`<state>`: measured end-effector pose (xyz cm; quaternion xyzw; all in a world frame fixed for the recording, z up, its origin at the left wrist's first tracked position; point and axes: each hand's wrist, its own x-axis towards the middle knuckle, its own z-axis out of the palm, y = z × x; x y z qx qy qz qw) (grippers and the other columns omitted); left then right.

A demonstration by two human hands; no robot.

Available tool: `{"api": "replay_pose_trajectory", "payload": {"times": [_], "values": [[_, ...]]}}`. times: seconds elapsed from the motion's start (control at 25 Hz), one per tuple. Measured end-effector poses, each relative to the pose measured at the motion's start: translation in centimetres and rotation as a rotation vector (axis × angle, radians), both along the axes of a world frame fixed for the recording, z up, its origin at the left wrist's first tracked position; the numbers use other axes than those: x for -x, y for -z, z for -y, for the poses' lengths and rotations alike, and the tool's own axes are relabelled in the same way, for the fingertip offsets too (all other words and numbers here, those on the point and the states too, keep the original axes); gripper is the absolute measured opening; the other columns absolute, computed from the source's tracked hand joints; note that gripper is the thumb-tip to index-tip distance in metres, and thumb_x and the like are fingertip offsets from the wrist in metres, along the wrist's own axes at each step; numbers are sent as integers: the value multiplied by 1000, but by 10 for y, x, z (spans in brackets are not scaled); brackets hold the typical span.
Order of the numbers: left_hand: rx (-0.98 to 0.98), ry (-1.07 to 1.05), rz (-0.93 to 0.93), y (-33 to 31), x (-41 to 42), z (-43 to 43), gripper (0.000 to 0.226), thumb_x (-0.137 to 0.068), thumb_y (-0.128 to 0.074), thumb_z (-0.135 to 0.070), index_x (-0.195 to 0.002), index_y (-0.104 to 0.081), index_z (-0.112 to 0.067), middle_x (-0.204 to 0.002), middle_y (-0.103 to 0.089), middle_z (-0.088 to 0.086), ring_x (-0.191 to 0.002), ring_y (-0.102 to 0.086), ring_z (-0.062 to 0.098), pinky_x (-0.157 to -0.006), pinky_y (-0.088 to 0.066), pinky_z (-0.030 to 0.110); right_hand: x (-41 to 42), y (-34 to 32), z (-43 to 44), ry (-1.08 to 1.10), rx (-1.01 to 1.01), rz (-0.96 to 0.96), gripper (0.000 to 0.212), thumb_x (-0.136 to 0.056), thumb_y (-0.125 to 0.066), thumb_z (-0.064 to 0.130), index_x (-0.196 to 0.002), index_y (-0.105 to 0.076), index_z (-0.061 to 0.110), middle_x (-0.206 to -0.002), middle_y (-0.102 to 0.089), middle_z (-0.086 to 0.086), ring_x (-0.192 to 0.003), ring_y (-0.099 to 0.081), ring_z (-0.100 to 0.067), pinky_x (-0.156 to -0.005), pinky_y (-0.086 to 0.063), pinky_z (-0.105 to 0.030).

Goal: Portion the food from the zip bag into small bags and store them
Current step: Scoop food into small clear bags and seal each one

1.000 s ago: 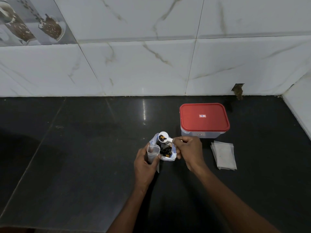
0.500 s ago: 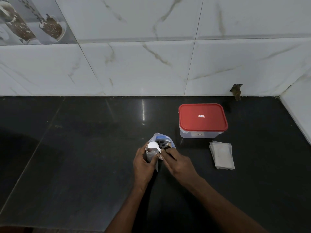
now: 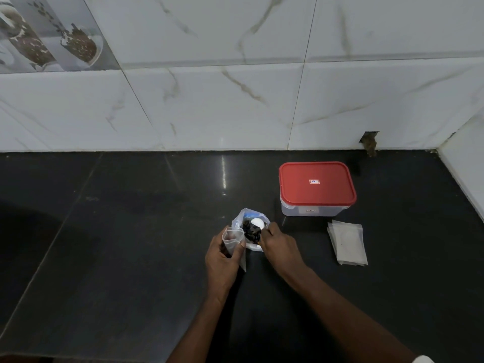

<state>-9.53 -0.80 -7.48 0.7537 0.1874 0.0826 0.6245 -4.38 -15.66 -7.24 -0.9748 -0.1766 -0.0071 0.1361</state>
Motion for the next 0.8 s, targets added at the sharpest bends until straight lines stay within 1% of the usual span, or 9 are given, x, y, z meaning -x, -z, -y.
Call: {"api": "replay_pose_trajectory", "payload": {"times": [0.04,0.12,0.2,0.24,0.36,0.44,0.52,0.6,0.8], "values": [[14,-9,-9,2,-1,0,45,-86,-78,-15,-127,-62,-24,-118,-71,-6,-104,-68,-1,-88,-56,18,1,1,-3,-4,-4,3,22,-62,-86,8,-75,-67,6,-78,-63,-10,-40,-54,-20,-34,-43,-27],[42,-27,-36,7,-3,-2,47,-86,-77,-18,-130,-62,-19,-118,-72,-4,-108,-70,7,-95,-58,34,-2,-2,-6,54,-52,-44,9,-82,-70,11,-88,-69,3,-93,-64,-12,-57,-62,-26,-49,-50,-33],[58,-35,-49,11,-3,-3,47,-88,-76,-19,-132,-62,-17,-118,-73,-2,-108,-70,11,-97,-57,42,-5,-5,-4,118,-87,-125,20,-93,-53,14,-97,-68,2,-102,-62,-14,-75,-64,-31,-65,-51,-38],[60,-39,-50,10,-3,-2,45,-88,-76,-18,-131,-62,-16,-117,-74,-1,-108,-70,11,-97,-57,43,-8,-8,-2,130,-120,-140,22,-93,-52,15,-96,-69,2,-100,-62,-14,-78,-63,-31,-67,-48,-37],[81,-41,-37,7,-3,1,36,-89,-74,-15,-124,-65,-22,-114,-74,-2,-106,-71,10,-96,-57,43,-14,-15,3,161,-282,-191,20,-87,-57,13,-77,-71,2,-79,-65,-15,-69,-60,-24,-61,-39,-30],[99,-38,-27,6,-3,4,34,-90,-74,-14,-122,-66,-21,-113,-75,-2,-105,-71,11,-95,-58,43,-20,-17,5,244,-397,-289,22,-82,-61,11,-65,-69,0,-64,-65,-14,-57,-56,-19,-55,-39,-32],[109,-40,-26,6,-5,5,36,-90,-74,-15,-125,-66,-18,-113,-75,-1,-106,-71,13,-95,-58,44,-28,-18,6,384,-512,-406,21,-80,-64,10,-64,-69,-3,-61,-65,-18,-49,-53,-16,-49,-43,-34],[101,-42,-28,7,-5,6,39,-89,-75,-15,-126,-65,-17,-114,-74,-1,-107,-71,13,-96,-57,44,-29,-18,10,508,-619,-485,19,-80,-66,8,-66,-69,-5,-63,-66,-22,-44,-50,-15,-43,-41,-28],[13,-35,-18,6,-4,4,48,-84,-79,-16,-126,-60,-30,-117,-69,-10,-106,-68,2,-93,-57,32,-23,-20,17,562,-749,-458,21,-80,-65,6,-61,-67,-3,-52,-59,-19,-41,-47,-17,-46,-42,-31]]}}
